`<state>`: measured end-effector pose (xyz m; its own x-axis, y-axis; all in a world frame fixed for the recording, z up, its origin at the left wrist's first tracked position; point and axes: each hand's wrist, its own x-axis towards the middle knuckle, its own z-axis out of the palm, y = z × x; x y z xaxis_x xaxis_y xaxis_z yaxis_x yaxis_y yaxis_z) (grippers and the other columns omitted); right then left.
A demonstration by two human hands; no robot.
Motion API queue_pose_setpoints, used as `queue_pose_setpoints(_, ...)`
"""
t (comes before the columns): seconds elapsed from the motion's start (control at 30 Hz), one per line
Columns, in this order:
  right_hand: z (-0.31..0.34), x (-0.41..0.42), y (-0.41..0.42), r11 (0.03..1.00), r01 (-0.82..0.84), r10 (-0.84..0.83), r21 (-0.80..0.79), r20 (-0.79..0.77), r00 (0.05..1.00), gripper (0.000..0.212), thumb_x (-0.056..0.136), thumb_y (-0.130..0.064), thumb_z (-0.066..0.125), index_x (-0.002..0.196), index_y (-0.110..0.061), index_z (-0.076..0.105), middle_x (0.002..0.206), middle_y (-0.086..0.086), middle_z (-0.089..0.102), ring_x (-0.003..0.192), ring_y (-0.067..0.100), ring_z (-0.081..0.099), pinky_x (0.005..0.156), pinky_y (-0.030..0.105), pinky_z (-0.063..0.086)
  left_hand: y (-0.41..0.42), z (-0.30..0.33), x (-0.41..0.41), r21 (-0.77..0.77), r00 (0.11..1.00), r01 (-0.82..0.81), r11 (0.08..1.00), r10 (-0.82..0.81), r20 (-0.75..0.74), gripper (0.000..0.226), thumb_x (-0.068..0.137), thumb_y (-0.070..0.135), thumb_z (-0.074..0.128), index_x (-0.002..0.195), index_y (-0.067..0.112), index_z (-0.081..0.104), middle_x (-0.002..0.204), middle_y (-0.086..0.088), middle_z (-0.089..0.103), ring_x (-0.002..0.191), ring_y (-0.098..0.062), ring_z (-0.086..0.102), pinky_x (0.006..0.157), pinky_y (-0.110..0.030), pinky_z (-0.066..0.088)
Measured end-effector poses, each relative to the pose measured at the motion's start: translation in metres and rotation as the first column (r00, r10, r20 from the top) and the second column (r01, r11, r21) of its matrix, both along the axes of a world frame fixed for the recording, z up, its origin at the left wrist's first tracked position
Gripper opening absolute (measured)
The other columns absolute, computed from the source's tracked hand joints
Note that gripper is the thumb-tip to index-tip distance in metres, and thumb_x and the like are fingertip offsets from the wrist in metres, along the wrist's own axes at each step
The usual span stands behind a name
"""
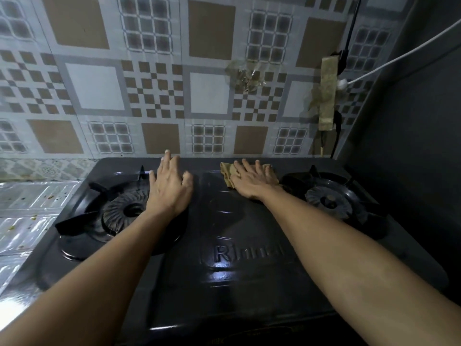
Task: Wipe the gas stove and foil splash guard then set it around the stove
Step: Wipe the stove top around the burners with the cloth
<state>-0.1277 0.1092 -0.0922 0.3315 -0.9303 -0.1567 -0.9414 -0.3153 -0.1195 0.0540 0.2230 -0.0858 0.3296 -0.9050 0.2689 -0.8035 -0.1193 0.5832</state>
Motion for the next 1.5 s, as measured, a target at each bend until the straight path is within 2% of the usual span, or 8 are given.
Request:
queue_pose_setpoints(0.2,-0.007,0.004,0.07,0.983,-0.184,0.184,-0.004,0.013,0.983,0.06,0.1,-0.041,0.019,0.154,-0.032,-0.005,0.162,-0.006,-0.013,0.148,0.027,-0.018,0.118,0.049,-0.013,0.004,0.003,-0.001,0.045,1.0,-0.027,0.999,0.026,0.006,0.056,0.099,0.029,0.029,0.15,0.007,0.024,0.163,-0.012,0.005,0.15,-0.024,0.008,0.12,-0.05,0.006)
queue_pose_setpoints(0.53,0.005,0.011,0.005,0.995,0.098,-0.097,0.013,-0.032,0.995,0.063,0.098,-0.057,0.012,0.154,-0.033,-0.004,0.162,0.001,-0.013,0.148,0.032,-0.014,0.117,0.054,-0.009,0.003,0.002,0.0,0.096,1.0,0.025,0.995,-0.023,-0.018,0.062,0.098,0.026,0.03,0.154,0.007,0.011,0.164,-0.01,0.001,0.151,-0.023,0.002,0.12,-0.054,0.001)
queue_pose_setpoints(0.73,-0.01,0.044,0.047,0.98,-0.194,0.189,-0.052,-0.081,0.979,0.061,0.1,-0.055,0.012,0.154,-0.034,-0.004,0.163,0.001,-0.01,0.149,0.033,-0.01,0.118,0.055,-0.005,0.004,0.004,0.0,0.054,0.997,0.038,0.998,-0.035,-0.07,0.06,0.099,0.025,0.03,0.153,0.006,0.011,0.164,-0.011,0.003,0.15,-0.023,0.006,0.119,-0.054,0.008)
queue_pose_setpoints(0.97,-0.009,0.024,0.155,0.962,-0.259,0.26,-0.087,0.0,0.966,0.06,0.099,-0.049,0.019,0.154,-0.034,0.001,0.164,-0.002,-0.005,0.149,0.029,-0.011,0.118,0.052,-0.009,0.004,0.003,0.003,0.068,0.997,0.045,0.997,-0.04,-0.07,0.058,0.1,0.026,0.028,0.153,0.006,0.016,0.163,-0.011,0.005,0.15,-0.025,0.01,0.119,-0.054,0.011)
queue_pose_setpoints(1.17,-0.009,-0.043,0.162,0.998,-0.048,0.047,-0.034,-0.017,0.999,0.061,0.097,-0.057,0.018,0.152,-0.041,-0.003,0.163,-0.01,-0.009,0.149,0.022,-0.012,0.119,0.049,-0.008,0.01,0.005,0.0,0.056,0.999,0.035,0.998,-0.035,0.008,0.053,0.1,0.026,0.027,0.148,0.005,0.024,0.162,-0.014,0.012,0.148,-0.029,0.017,0.117,-0.056,0.013)
queue_pose_setpoints(1.27,-0.01,-0.041,0.16,0.998,0.064,-0.064,-0.006,-0.013,0.998,0.062,0.097,-0.056,0.018,0.153,-0.039,-0.003,0.163,-0.007,-0.01,0.149,0.024,-0.014,0.118,0.052,-0.009,0.017,0.007,-0.004,-0.057,0.995,0.008,0.998,-0.002,0.1,0.044,0.099,0.026,0.028,0.134,0.004,0.043,0.151,-0.018,0.037,0.135,-0.036,0.039,0.111,-0.055,0.028)
queue_pose_setpoints(1.37,-0.015,-0.008,0.193,0.998,-0.034,0.033,-0.044,-0.017,0.999,0.062,0.098,-0.053,0.02,0.154,-0.033,0.002,0.163,-0.002,-0.008,0.148,0.029,-0.014,0.117,0.055,-0.009,0.025,0.01,-0.009,-0.159,0.976,-0.013,0.987,0.047,0.214,0.038,0.1,0.027,0.028,0.12,0.006,0.052,0.136,-0.015,0.052,0.121,-0.037,0.05,0.102,-0.049,0.036)
queue_pose_setpoints(1.5,-0.017,0.01,0.243,0.972,-0.202,0.206,-0.117,0.026,0.978,0.061,0.099,-0.055,0.018,0.154,-0.035,0.004,0.164,-0.002,-0.003,0.149,0.028,-0.01,0.117,0.053,-0.008,0.034,0.016,-0.013,-0.108,0.949,0.01,0.994,0.025,0.315,0.041,0.102,0.031,0.025,0.124,0.007,0.049,0.136,-0.015,0.051,0.122,-0.037,0.048,0.102,-0.05,0.033)
